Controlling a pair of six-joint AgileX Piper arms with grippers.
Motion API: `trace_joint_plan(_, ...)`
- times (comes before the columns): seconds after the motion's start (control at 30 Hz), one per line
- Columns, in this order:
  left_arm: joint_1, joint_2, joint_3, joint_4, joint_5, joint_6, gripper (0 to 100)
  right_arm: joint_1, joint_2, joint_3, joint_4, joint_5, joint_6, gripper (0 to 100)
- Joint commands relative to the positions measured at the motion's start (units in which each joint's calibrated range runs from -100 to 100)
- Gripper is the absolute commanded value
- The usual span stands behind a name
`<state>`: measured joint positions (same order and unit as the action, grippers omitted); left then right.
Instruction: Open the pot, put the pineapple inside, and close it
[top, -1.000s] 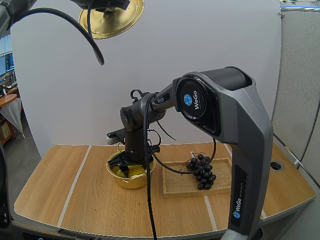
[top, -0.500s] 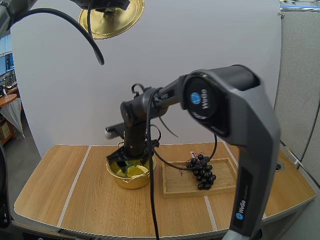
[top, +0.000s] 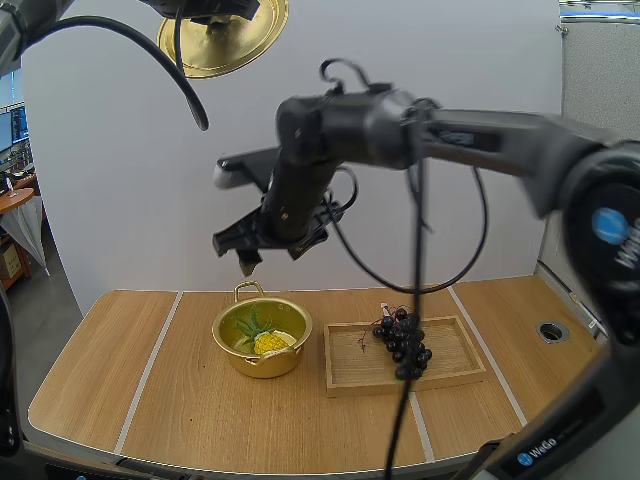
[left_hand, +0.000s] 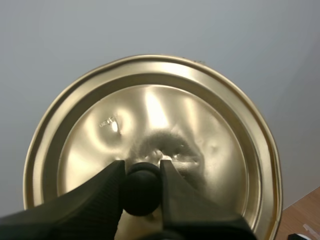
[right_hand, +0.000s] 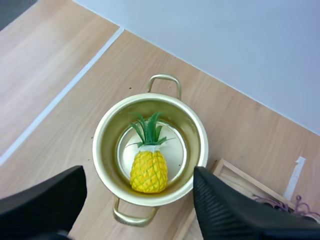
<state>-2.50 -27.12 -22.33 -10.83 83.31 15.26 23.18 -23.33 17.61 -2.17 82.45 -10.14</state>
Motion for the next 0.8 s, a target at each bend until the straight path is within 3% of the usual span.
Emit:
trace_joint_plan(0.0,-0.20,-0.29,-0.40,-0.47,-0.61,-0.23,0,0.08,-5.82,-0.32,0.22,4.91,-0.71,100)
trace_joint_plan(0.43,-0.20,-0.29,-0.40,-0.47,-0.61,-0.23,0,0.08,-31.52,6.03,2.75,16.41,-2.90,100)
trace_joint_plan(0.77,-0.20,-0.29,-0.40,-0.47,-0.61,-0.23,0,0.08,-42.97,6.21,2.17,17.55,-2.13,100)
